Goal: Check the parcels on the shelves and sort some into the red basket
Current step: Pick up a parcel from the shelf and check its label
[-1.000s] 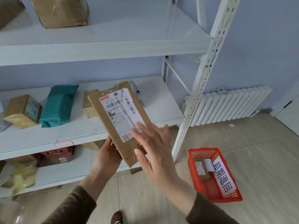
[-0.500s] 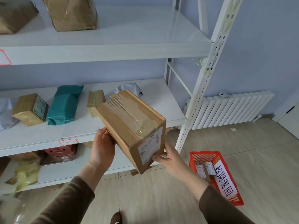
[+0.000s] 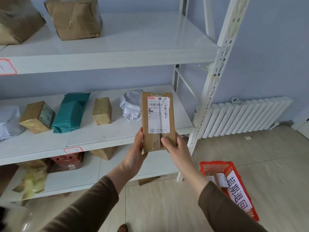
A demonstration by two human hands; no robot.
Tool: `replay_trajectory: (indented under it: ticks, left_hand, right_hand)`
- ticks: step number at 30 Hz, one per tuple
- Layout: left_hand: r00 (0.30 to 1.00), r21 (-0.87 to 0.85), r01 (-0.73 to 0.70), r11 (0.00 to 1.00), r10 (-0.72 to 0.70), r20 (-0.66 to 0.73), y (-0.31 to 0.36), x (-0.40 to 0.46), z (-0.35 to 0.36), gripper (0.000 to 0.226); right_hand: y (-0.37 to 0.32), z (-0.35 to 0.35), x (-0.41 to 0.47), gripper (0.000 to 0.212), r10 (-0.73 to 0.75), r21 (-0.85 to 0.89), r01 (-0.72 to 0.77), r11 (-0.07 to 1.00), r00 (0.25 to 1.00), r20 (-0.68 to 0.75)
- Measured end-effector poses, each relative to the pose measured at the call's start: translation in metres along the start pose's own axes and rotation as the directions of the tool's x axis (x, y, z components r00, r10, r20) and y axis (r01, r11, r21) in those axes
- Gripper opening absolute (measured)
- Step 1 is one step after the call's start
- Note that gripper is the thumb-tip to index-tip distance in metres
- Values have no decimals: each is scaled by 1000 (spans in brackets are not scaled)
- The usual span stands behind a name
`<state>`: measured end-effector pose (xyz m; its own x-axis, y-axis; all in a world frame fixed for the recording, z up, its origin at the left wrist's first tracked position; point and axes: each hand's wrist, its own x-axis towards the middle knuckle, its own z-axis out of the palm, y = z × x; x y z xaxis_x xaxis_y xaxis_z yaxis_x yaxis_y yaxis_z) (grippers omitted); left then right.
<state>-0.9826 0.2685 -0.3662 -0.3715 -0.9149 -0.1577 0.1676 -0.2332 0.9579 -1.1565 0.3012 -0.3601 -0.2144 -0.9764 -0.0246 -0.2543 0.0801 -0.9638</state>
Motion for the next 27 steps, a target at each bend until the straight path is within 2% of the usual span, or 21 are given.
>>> replay_trajectory:
  ticks: [2,4,11,19,25,27]
  left_hand:
    - [997,25,22,999,-24,73,3,13,7,61]
    - [994,44,52,998,-56,95,7,32,14,62]
    - [993,45,106,993,-109,48,21,116,37,48]
    - [994,16,108,994,-108,1,27,200,33,42]
    - [981,68,191,979,-188,-56,28,252,30,39]
    - [975,117,215,970,-207,-76,29,267,29,45]
  right_hand:
    - [-3,-8,18,27,27,-38,-29,999,999,-39]
    - [-5,-17,37,32,44,-51,-48,998,996,-76]
    - [-6,-40,118,39,110,-70,-119,990,987,-121]
    - [-12,-37,196,32,169,-11,-171,985,979,-116]
    - [-9,-31,239,31,201,-81,-218,973,963,-180]
    - [-8,-31,250,32,204,-84,-222,971,961,-186]
